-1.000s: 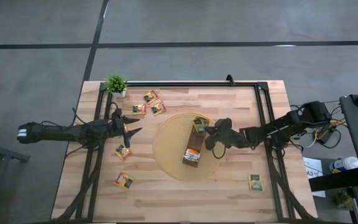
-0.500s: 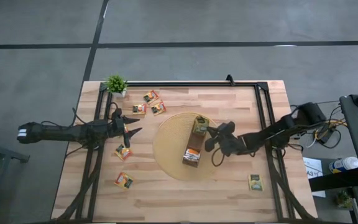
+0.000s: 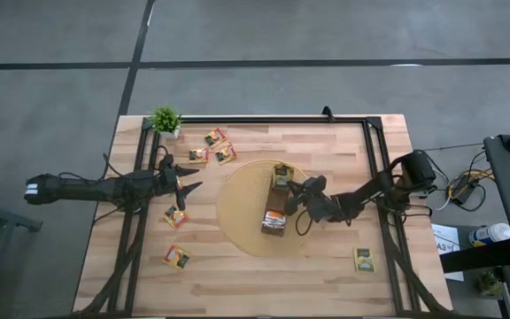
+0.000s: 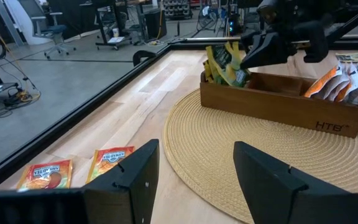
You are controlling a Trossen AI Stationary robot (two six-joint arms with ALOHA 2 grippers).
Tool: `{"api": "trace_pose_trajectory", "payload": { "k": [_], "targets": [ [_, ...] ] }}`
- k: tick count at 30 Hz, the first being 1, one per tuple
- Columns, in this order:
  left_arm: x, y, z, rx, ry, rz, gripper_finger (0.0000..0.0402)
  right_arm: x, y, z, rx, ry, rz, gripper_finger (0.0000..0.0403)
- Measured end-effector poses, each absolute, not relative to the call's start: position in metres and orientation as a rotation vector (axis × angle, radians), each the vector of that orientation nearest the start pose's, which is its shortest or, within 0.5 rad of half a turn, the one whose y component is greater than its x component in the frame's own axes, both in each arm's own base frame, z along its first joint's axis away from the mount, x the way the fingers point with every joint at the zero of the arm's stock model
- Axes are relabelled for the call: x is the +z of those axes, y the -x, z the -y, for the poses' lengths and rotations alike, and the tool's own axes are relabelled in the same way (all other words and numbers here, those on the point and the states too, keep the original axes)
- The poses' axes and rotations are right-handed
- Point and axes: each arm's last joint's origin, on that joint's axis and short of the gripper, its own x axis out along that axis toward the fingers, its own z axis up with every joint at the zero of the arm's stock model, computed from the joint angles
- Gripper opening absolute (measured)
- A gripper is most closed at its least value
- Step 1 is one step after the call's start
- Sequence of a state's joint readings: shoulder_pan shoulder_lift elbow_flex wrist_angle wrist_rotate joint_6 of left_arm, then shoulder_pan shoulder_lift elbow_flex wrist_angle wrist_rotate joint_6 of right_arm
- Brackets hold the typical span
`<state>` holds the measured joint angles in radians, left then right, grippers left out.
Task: Pick & Place Tea
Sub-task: Put the top yellow tea bag into the top section of the wooden organizer
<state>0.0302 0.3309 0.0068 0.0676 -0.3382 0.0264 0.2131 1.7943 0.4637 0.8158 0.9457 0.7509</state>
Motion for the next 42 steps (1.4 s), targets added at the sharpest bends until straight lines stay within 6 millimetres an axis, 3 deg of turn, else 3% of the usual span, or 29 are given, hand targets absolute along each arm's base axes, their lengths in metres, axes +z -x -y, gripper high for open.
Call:
{"api": "trace_pose_trajectory", "payload": {
  "k": [8, 18, 33, 42],
  "targets": [
    [0.144, -0.113, -0.013, 0.363, -0.066, -0.26, 0.0202, 0.101, -0.268, -0.034, -0.779, -0.357, -0.188, 0.0008],
    [0.144, -0.113, -0.013, 0.363, -0.066, -0.26, 0.0202, 0.093, -0.264, -0.034, -0.778, -0.373, -0.279, 0.0016],
    [0.144, -0.113, -0.013, 0.363, -0.066, -0.26, 0.0202, 0.115, -0.264, -0.034, -0.718, -0.317, -0.275, 0.0176],
    [0.144, -0.113, -0.013, 0.363, -0.065, -0.26, 0.0202, 0.155, -0.258, -0.033, -0.672, -0.21, -0.211, 0.0182]
  ]
}}
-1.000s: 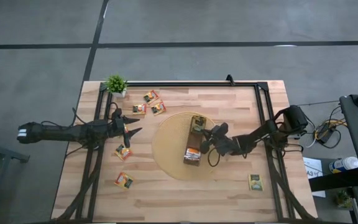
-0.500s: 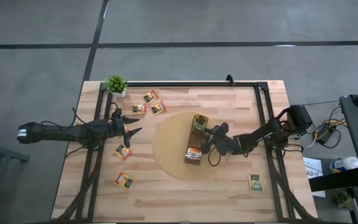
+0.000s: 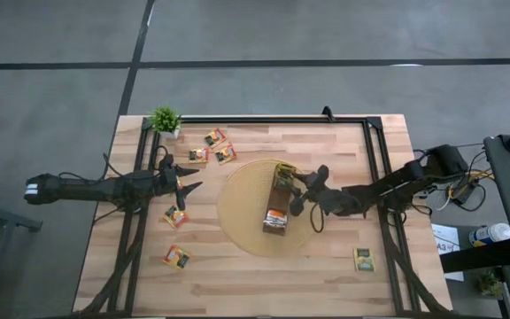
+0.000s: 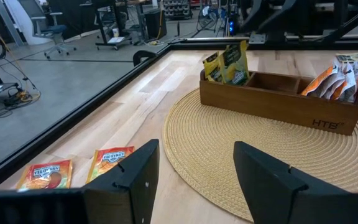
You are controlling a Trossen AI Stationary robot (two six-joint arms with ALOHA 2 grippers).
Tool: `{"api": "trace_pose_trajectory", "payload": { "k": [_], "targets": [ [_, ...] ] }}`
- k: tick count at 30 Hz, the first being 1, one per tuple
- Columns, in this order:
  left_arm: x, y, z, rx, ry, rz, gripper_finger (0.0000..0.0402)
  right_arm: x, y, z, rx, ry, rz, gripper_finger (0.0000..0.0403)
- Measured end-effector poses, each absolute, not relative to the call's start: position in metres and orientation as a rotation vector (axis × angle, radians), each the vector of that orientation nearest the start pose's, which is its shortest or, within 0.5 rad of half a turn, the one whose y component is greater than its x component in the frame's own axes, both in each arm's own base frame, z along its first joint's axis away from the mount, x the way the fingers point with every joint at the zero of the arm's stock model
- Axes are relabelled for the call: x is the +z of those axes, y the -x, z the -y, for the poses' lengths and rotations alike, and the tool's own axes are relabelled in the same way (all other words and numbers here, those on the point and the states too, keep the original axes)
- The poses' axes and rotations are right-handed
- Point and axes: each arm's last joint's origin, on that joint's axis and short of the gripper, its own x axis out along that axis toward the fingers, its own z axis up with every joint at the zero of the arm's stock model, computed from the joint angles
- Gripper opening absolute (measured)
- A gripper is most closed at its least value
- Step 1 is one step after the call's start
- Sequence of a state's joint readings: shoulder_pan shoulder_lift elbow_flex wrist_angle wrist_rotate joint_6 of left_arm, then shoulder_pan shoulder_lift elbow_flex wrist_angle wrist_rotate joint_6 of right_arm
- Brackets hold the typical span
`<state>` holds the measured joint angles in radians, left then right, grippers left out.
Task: Pick & Place Tea
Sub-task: Put the top yellow tea bag into the top section of the wooden organizer
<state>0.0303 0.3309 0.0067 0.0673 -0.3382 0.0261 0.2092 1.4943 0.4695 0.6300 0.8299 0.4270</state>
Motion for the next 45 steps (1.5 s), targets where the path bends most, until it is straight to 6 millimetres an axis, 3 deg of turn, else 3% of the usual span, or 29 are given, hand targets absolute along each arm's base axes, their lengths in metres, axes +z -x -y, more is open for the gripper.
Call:
{"api": "trace_pose_trajectory", "payload": {
  "k": [6, 11, 14, 22, 27, 33, 40, 45],
  "targets": [
    [0.144, -0.113, -0.013, 0.363, -0.066, -0.26, 0.0202, 0.17, -0.264, -0.035, -0.631, -0.116, -0.223, 0.0145],
    [0.144, -0.113, -0.013, 0.363, -0.066, -0.26, 0.0202, 0.168, -0.279, -0.041, -0.507, -0.07, -0.398, 0.0066],
    [0.144, -0.113, -0.013, 0.363, -0.065, -0.26, 0.0202, 0.168, -0.286, -0.042, -0.532, -0.034, -0.518, 0.0019],
    [0.144, -0.113, -0.013, 0.363, -0.065, -0.26, 0.0202, 0.173, -0.311, -0.026, -0.71, 0.055, -0.705, 0.0008],
    [0.144, -0.113, -0.013, 0.363, -0.066, -0.26, 0.0202, 0.174, -0.319, -0.002, -0.831, -0.079, -0.819, 0.0008],
    [0.144, -0.113, -0.013, 0.363, -0.066, -0.26, 0.0202, 0.16, -0.332, 0.021, -0.761, -0.266, -0.926, 0.0008],
    [0.144, -0.113, -0.013, 0.363, -0.066, -0.26, 0.0202, 0.156, -0.344, 0.022, -0.746, -0.248, -0.953, 0.0008],
    [0.144, -0.113, -0.013, 0.363, -0.066, -0.261, 0.0202, 0.176, -0.345, 0.018, -0.715, -0.264, -0.899, 0.0008]
  ]
}}
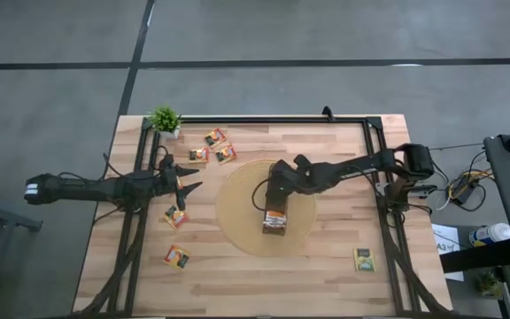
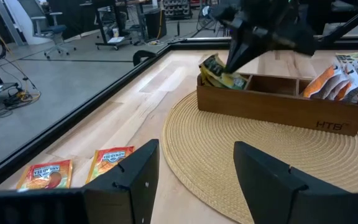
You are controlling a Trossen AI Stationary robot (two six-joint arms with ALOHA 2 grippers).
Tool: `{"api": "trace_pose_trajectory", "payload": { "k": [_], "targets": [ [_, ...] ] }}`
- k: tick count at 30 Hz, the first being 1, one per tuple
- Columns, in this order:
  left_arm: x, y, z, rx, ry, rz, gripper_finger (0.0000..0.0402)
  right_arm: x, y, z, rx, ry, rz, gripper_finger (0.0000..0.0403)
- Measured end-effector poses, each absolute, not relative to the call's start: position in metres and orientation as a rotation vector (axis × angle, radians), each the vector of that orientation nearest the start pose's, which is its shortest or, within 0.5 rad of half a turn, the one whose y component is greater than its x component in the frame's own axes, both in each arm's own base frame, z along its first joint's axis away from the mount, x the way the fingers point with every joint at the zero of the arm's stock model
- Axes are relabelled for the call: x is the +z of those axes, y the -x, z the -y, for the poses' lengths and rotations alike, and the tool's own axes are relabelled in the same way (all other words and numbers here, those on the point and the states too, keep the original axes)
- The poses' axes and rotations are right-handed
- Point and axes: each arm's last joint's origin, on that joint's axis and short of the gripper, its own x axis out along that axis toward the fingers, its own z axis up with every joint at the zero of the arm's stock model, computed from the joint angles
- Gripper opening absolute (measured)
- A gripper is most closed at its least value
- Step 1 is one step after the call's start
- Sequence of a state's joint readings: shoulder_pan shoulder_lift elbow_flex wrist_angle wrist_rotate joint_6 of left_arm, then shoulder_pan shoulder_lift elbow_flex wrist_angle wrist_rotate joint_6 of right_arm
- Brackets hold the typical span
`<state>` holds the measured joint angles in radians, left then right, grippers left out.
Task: Pick & Place Tea
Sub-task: Put the top yellow tea bag into the top section of the wooden organizer
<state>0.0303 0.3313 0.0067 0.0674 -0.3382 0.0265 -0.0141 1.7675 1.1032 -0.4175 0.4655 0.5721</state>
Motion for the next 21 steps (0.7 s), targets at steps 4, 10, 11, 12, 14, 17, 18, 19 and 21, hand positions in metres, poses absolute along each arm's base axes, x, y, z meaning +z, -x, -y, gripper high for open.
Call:
{"api": "trace_pose_trajectory", "payload": {
  "k": [4, 10, 11, 12, 14, 17, 18, 19, 21],
  "targets": [
    [0.144, -0.113, -0.013, 0.363, -0.066, -0.26, 0.0202, 0.189, -0.344, 0.011, -0.686, -0.265, -0.86, 0.0008],
    [0.144, -0.113, -0.013, 0.363, -0.066, -0.26, 0.0202, 0.182, -0.342, 0.01, -0.648, -0.29, -0.897, 0.0008],
    [0.144, -0.113, -0.013, 0.363, -0.066, -0.26, 0.0202, 0.177, -0.341, 0.012, -0.647, -0.3, -0.918, 0.0008],
    [0.144, -0.113, -0.013, 0.363, -0.065, -0.26, 0.0202, 0.17, -0.34, 0.015, -0.65, -0.314, -0.943, 0.0008],
    [0.144, -0.113, -0.013, 0.363, -0.065, -0.26, 0.0202, 0.157, -0.341, 0.023, -0.655, -0.343, -0.984, 0.0008],
    [0.144, -0.113, -0.013, 0.363, -0.066, -0.26, 0.0202, 0.142, -0.345, 0.034, -0.652, -0.39, -1.027, 0.0008],
    [0.144, -0.113, -0.013, 0.363, -0.066, -0.26, 0.0202, 0.138, -0.346, 0.037, -0.642, -0.409, -1.035, 0.0008],
    [0.144, -0.113, -0.013, 0.363, -0.066, -0.26, 0.0202, 0.136, -0.347, 0.04, -0.625, -0.429, -1.044, 0.0008],
    [0.144, -0.113, -0.013, 0.363, -0.066, -0.26, 0.0202, 0.135, -0.348, 0.041, -0.6, -0.451, -1.058, 0.0008]
  ]
}}
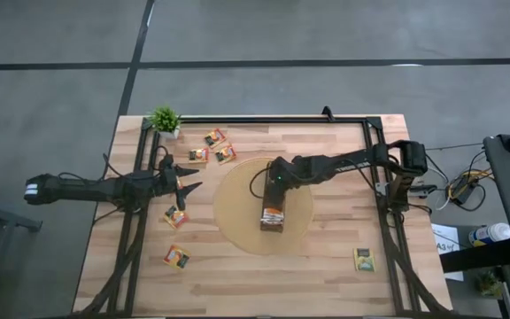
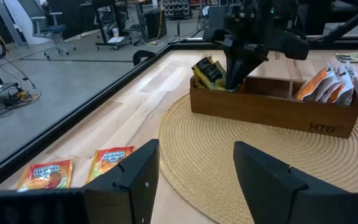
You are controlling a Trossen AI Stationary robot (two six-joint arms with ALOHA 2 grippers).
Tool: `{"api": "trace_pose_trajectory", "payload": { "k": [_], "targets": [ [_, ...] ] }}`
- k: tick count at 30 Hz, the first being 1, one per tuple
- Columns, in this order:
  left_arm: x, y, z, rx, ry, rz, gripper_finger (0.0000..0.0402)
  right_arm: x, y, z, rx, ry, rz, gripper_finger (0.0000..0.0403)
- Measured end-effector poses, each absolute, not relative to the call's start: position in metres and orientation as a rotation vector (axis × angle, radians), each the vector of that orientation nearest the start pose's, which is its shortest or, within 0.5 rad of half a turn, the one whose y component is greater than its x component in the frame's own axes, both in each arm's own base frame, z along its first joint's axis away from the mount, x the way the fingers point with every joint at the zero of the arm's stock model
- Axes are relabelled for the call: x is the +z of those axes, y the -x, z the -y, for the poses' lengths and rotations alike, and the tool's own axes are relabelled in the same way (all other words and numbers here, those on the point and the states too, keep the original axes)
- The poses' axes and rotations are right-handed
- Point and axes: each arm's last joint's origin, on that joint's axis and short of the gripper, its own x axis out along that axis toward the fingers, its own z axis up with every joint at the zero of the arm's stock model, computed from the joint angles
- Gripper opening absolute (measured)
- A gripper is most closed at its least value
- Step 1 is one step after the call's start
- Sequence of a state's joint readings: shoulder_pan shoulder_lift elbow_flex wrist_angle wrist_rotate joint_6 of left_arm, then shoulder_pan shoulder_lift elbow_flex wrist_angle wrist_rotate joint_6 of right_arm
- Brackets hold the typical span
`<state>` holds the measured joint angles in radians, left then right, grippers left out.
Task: Pick & Place Tea
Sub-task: Put the top yellow tea bag into the top section of the wooden organizer, then put the yellow tea bag into the top section of the wooden organizer
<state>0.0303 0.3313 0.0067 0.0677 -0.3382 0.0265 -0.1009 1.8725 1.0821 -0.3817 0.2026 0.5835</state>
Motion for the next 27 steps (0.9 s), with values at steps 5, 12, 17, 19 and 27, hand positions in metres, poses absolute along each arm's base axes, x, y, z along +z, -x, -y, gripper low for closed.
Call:
{"api": "trace_pose_trajectory", "payload": {
  "k": [5, 12, 17, 19, 27],
  "targets": [
    [0.144, -0.113, -0.013, 0.363, -0.066, -0.26, 0.0202, 0.143, -0.348, 0.035, -0.575, -0.455, -1.054, 0.0008],
    [0.144, -0.113, -0.013, 0.363, -0.066, -0.26, 0.0202, 0.163, -0.345, 0.011, -0.47, -0.452, -1.044, 0.0008],
    [0.144, -0.113, -0.013, 0.363, -0.066, -0.26, 0.0202, 0.182, -0.345, -0.001, -0.47, -0.398, -0.975, 0.0008],
    [0.144, -0.113, -0.013, 0.363, -0.066, -0.26, 0.0202, 0.191, -0.343, -0.006, -0.483, -0.372, -0.948, 0.0008],
    [0.144, -0.113, -0.013, 0.363, -0.066, -0.26, 0.0202, 0.234, -0.326, -0.028, -0.432, -0.325, -0.965, 0.0008]
  ]
}}
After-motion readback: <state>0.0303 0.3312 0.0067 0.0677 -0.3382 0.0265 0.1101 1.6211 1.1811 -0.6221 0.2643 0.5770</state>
